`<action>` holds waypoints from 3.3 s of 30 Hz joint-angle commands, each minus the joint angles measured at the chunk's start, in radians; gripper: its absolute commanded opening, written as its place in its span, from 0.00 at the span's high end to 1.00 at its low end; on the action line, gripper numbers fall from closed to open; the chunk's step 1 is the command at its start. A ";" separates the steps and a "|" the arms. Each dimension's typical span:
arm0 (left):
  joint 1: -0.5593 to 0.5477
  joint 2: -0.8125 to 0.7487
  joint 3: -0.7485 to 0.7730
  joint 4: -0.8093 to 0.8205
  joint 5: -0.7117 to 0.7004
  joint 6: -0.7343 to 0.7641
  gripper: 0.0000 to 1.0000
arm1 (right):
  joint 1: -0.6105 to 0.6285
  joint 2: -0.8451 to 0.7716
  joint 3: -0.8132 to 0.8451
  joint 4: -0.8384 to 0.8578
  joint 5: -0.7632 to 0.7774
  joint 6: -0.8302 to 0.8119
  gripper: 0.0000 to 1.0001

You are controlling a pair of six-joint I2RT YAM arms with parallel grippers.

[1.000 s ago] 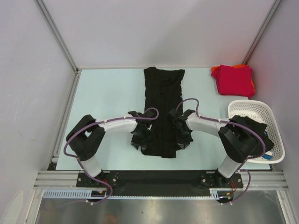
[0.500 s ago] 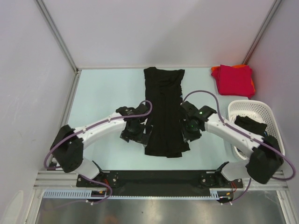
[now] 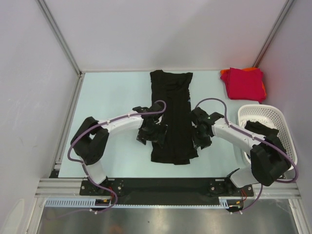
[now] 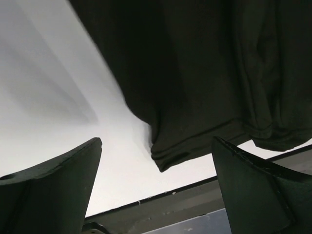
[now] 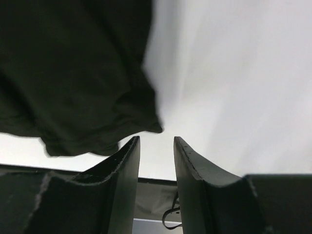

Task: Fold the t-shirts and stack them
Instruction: Grab the bottom of the folded rectangular tshirt with both arms

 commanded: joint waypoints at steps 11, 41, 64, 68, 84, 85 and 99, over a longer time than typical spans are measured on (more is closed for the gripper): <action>0.327 -0.238 -0.468 0.438 0.405 -0.163 0.00 | -0.511 -0.031 -0.217 0.373 -0.566 0.004 0.61; 0.252 -0.034 -0.484 0.596 0.536 -0.236 0.00 | -0.431 0.147 -0.364 0.569 -0.816 0.102 0.61; 0.257 0.043 -0.435 0.403 0.445 -0.127 1.00 | -0.304 0.234 -0.137 0.196 -0.591 -0.025 1.00; 0.257 0.064 -0.421 0.399 0.456 -0.114 0.87 | -0.287 0.251 -0.148 0.205 -0.614 -0.033 0.89; 0.260 0.051 -0.436 0.350 0.422 -0.098 0.08 | -0.311 0.159 -0.149 0.142 -0.586 -0.057 0.54; 0.260 0.061 -0.442 0.351 0.421 -0.099 0.08 | -0.316 0.162 -0.155 0.147 -0.591 -0.057 0.54; 0.232 0.120 -0.406 0.385 0.444 -0.107 0.07 | -0.273 0.223 -0.221 0.317 -0.657 0.012 0.54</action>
